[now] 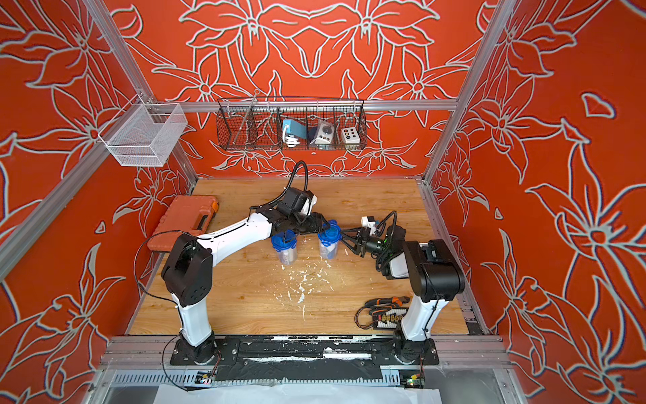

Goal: Take out toiletry kits
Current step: Unfasten the latch on the container.

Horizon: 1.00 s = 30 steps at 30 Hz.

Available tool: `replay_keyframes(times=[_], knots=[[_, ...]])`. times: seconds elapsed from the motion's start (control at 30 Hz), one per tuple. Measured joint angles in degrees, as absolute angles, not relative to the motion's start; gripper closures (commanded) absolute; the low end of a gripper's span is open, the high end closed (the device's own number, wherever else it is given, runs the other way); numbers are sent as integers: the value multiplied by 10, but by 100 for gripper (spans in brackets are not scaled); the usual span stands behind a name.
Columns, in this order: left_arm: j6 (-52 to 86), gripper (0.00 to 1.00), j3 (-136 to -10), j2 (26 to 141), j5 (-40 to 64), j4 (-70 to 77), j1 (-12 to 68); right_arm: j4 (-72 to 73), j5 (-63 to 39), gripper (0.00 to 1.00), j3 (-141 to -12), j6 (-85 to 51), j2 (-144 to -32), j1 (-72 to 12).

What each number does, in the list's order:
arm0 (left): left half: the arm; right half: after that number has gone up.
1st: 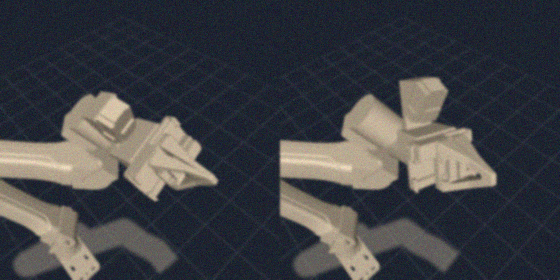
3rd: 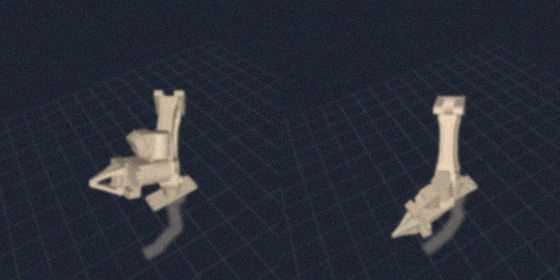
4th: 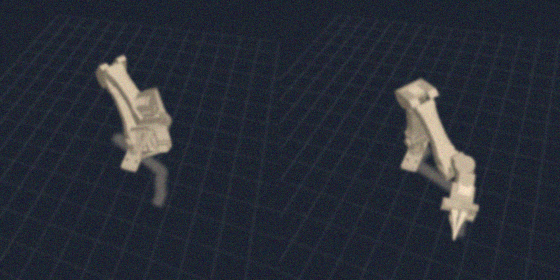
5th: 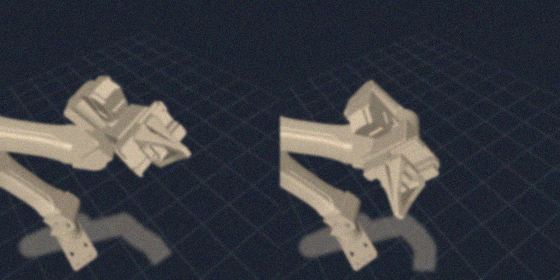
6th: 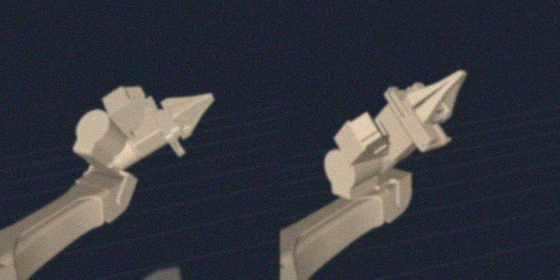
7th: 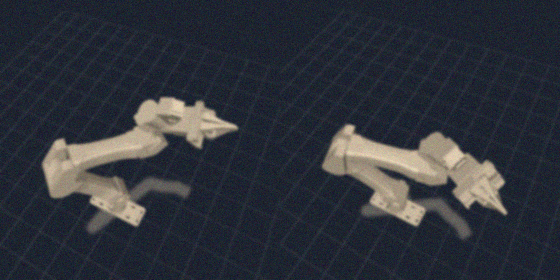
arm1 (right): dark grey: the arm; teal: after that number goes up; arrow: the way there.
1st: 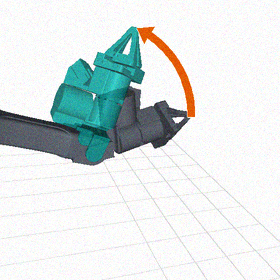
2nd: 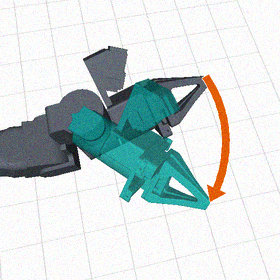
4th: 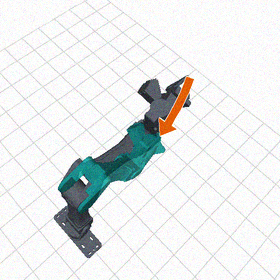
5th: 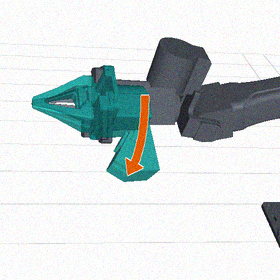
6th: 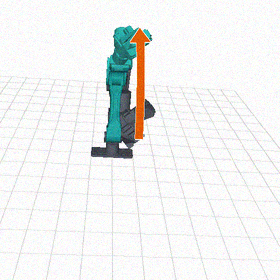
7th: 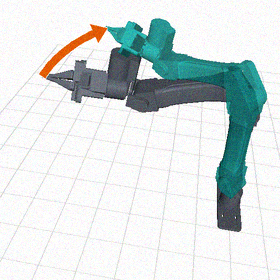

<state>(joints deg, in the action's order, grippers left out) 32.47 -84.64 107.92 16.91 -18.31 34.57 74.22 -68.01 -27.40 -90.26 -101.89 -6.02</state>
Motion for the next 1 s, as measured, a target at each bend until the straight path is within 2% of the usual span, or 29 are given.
replay_keyframes(times=[0.43, 0.73, 0.93, 1.0], knots=[[331, 45, -842, 1079, 154, -171, 353, 767, -679, 68, -264, -915, -1013, -60], [332, 47, -826, 1076, 120, -140, 359, 751, -681, 81, -251, -918, -995, -57], [333, 47, -811, 1069, 105, -121, 364, 701, -686, 82, -250, -910, -961, -43], [333, 47, -808, 1067, 103, -119, 368, 634, -686, 79, -251, -875, -920, -35]])
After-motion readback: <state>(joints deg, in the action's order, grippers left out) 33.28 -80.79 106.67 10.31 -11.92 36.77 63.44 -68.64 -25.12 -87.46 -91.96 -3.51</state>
